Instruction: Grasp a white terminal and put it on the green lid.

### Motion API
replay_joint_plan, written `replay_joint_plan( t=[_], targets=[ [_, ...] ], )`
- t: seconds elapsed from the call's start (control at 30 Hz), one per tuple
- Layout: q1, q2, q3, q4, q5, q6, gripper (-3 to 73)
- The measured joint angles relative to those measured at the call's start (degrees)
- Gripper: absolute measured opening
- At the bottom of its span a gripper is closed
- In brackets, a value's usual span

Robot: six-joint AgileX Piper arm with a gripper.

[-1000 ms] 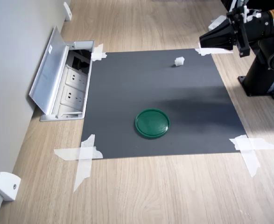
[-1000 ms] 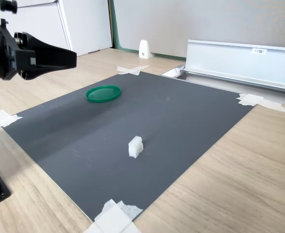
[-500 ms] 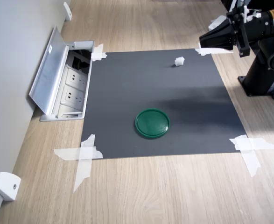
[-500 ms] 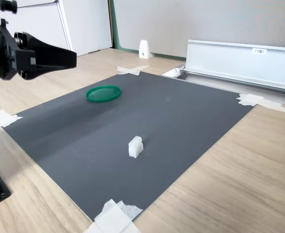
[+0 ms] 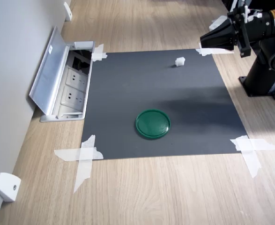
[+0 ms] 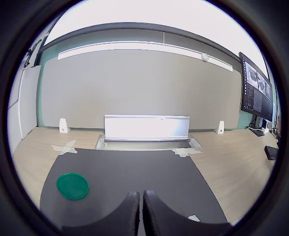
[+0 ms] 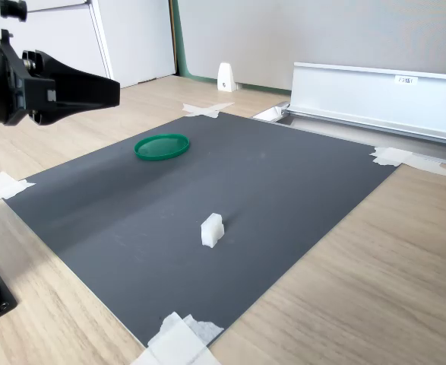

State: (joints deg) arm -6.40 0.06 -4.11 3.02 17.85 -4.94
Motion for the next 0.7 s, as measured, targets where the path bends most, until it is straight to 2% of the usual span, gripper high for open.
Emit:
replay_joint_plan(
  t=[0.37,0.53,0.7],
  targets=[
    [0.0,2.88,-0.82,-0.45,0.25,0.0,0.8],
    [0.0,11.02,-6.81,-0.79,2.64,0.0,0.8],
    [0.0,20.24,-15.77,-3.02,9.05,0.0,0.8]
  ],
)
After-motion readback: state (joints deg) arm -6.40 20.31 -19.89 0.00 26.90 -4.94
